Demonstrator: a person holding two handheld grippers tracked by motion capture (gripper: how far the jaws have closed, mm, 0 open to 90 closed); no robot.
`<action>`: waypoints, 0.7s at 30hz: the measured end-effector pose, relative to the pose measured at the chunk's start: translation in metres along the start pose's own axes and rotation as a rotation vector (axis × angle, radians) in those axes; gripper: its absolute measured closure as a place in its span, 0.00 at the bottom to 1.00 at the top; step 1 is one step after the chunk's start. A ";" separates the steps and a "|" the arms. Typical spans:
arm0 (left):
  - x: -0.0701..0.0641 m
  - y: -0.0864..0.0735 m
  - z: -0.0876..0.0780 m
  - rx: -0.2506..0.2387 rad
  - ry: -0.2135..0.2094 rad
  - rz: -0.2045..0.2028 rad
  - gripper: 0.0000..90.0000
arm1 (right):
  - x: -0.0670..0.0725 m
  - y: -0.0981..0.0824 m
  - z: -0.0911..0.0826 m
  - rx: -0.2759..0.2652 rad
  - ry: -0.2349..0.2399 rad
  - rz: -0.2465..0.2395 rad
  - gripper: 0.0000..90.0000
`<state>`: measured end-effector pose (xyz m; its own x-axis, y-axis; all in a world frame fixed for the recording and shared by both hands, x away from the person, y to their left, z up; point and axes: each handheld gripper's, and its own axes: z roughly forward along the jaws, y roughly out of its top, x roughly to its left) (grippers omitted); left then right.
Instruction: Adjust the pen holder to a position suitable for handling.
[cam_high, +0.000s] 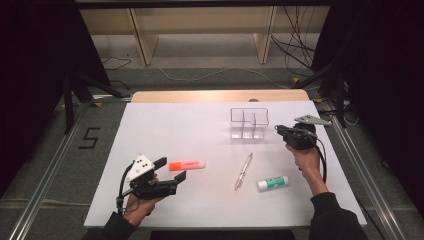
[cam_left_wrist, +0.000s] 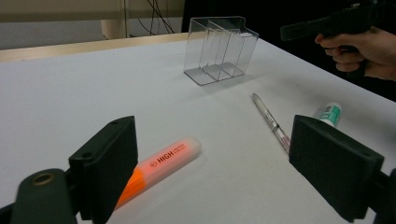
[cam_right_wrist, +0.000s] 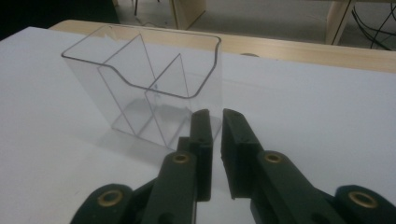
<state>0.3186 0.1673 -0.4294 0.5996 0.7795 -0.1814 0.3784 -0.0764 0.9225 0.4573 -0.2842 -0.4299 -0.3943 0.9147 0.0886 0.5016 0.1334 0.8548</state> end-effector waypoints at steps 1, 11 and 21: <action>0.000 0.000 0.000 0.000 0.000 0.000 0.17 | -0.001 0.001 0.003 0.006 -0.004 -0.004 0.97; 0.001 0.000 -0.001 0.000 0.001 0.002 0.17 | -0.009 0.010 0.031 0.068 -0.012 -0.006 1.00; 0.001 0.001 -0.001 0.001 0.000 0.005 0.17 | -0.012 0.013 0.054 0.102 -0.011 0.003 1.00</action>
<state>0.3185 0.1687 -0.4286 0.6016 0.7789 -0.1771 0.3761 -0.0806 0.9230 0.5099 -0.2732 -0.4477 -0.3841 0.9194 0.0848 0.5786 0.1681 0.7981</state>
